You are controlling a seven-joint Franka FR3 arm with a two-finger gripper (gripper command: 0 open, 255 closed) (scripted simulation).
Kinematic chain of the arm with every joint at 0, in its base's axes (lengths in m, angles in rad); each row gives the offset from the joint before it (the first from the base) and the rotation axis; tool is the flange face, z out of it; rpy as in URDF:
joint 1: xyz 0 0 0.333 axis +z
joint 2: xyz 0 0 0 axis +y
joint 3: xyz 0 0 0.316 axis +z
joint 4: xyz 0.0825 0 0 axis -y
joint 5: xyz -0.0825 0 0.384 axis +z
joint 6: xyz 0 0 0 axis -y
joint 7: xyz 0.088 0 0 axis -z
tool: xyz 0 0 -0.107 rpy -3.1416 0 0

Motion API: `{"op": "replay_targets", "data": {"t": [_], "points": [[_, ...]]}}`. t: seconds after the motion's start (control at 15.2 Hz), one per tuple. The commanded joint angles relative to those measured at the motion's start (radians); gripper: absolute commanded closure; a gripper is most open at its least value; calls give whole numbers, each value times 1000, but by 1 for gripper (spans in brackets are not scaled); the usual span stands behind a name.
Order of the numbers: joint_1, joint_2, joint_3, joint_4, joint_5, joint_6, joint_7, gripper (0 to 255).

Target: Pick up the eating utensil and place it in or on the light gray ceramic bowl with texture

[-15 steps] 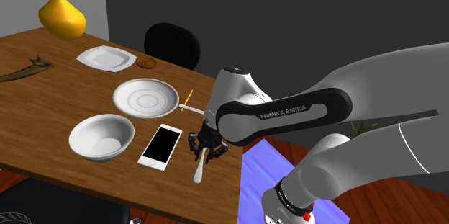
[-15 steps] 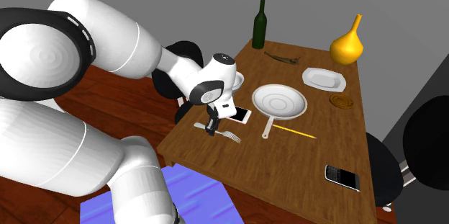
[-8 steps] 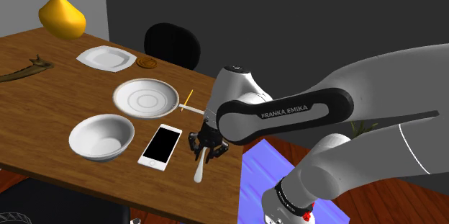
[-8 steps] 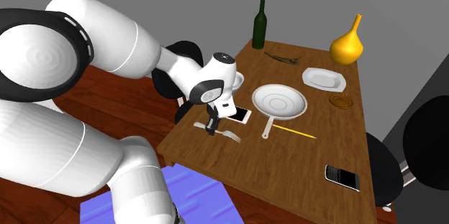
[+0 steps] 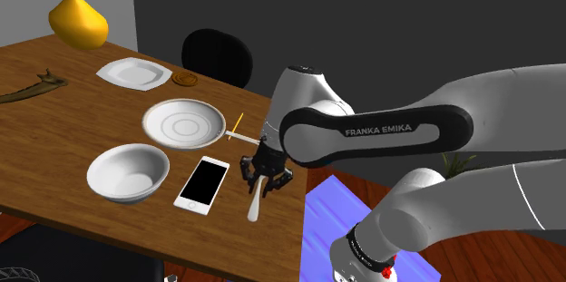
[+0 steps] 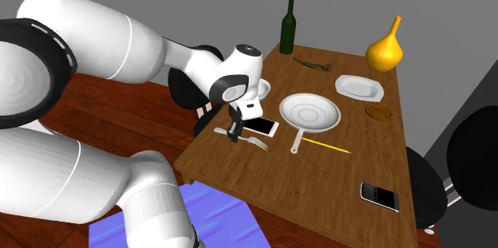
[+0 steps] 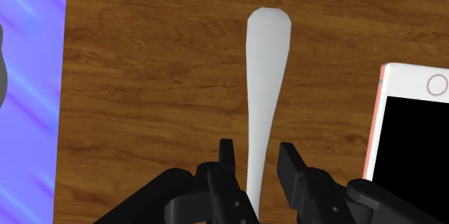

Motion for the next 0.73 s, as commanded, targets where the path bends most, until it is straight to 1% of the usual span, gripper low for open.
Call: {"op": "replay_targets", "data": {"t": [0.0, 0.66], "points": [[1, -22, -11, 12, -7, -34, 3, 255], [-2, -104, -61, 95, -45, -198, 25, 255]]}}
